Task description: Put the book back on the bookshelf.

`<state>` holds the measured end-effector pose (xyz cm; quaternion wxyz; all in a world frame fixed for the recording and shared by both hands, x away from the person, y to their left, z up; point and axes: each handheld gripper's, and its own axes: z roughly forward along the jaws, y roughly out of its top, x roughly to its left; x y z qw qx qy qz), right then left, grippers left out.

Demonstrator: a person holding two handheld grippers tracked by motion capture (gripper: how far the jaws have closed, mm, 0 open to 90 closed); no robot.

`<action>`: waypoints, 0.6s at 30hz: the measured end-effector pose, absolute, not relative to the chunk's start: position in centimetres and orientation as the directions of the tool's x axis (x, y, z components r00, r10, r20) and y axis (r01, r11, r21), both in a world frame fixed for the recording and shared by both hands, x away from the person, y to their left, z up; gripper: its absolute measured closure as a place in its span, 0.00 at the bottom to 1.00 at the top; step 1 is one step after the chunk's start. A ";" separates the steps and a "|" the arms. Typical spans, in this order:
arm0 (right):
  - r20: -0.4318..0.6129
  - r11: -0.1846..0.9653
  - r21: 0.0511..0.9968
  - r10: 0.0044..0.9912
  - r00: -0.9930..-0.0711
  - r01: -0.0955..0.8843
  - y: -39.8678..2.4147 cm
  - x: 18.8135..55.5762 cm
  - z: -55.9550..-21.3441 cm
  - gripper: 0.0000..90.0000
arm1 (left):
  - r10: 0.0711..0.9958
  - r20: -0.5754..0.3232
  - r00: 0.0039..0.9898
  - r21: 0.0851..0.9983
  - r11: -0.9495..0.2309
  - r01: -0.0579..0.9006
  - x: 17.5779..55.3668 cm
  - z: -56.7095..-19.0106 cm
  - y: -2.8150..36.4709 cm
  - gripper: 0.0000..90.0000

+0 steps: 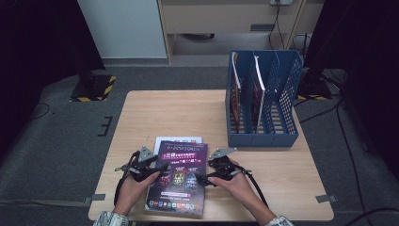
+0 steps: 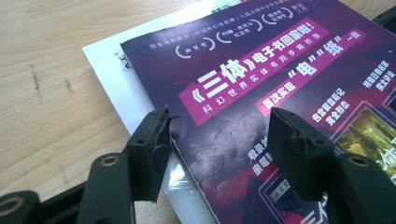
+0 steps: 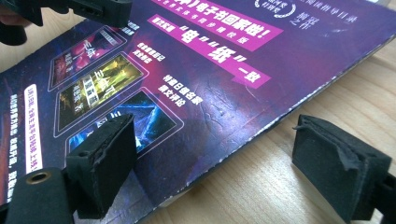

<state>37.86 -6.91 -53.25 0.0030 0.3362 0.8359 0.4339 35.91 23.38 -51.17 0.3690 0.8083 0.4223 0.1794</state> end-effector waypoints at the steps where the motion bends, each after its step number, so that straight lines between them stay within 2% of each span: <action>1: 0.295 0.392 0.726 0.564 -0.771 0.565 -6.9 37.9 -53.3 0.15 | 0.815 -0.023 0.578 0.748 -0.370 0.551 35.9 -51.2 23.4 0.43; 18: 0.320 0.376 0.734 0.543 -0.776 0.566 -6.3 38.5 -53.6 0.16 | 0.820 -0.041 0.571 0.756 -0.348 0.554 35.9 -51.4 23.5 0.43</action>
